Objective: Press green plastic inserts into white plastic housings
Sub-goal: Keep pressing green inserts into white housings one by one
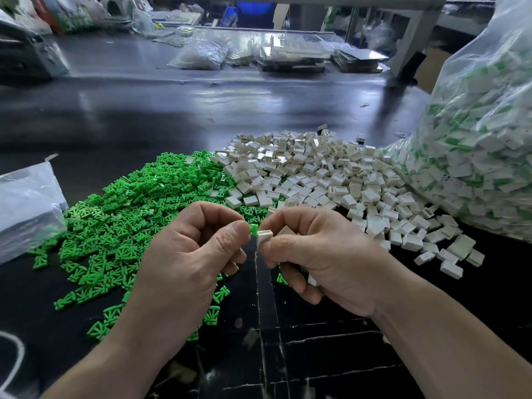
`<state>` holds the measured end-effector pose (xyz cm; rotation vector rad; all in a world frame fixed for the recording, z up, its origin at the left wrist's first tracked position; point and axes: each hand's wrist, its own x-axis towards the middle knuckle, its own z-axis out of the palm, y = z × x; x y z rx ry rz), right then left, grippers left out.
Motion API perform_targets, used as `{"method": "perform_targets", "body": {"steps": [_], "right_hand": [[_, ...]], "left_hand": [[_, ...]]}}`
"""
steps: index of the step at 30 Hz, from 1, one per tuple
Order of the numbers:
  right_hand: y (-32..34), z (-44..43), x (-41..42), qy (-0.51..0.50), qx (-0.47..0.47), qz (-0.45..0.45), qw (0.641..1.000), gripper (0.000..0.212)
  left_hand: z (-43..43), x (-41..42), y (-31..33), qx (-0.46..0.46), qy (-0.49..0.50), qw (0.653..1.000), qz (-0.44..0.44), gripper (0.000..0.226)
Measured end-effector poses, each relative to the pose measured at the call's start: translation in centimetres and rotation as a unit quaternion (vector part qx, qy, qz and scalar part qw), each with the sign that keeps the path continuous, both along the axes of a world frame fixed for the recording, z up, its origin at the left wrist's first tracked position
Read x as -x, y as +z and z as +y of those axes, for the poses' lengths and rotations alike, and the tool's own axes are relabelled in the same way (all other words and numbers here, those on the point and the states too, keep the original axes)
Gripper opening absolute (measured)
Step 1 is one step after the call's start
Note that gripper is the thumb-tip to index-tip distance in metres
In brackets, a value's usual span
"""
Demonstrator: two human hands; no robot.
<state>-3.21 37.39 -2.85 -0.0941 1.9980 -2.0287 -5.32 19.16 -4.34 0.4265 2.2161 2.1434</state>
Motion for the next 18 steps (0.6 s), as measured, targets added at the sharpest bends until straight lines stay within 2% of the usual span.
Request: {"method": "perform_targets", "body": {"steps": [8, 13, 18], "right_hand": [[0.06, -0.3, -0.36, 0.024, -0.082, 0.017, 0.996, 0.003], [-0.05, -0.02, -0.15, 0.007, -0.046, 0.015, 0.999, 0.005], [-0.14, 0.14, -0.06, -0.032, 0.004, 0.019, 0.999, 0.008]], "left_hand": [[0.18, -0.38, 0.25, 0.039, -0.002, 0.998, 0.039, 0.009], [0.09, -0.57, 0.35, 0.08, 0.008, 0.995, 0.058, 0.009], [0.05, -0.61, 0.54, 0.065, 0.018, 0.997, 0.043, 0.01]]}}
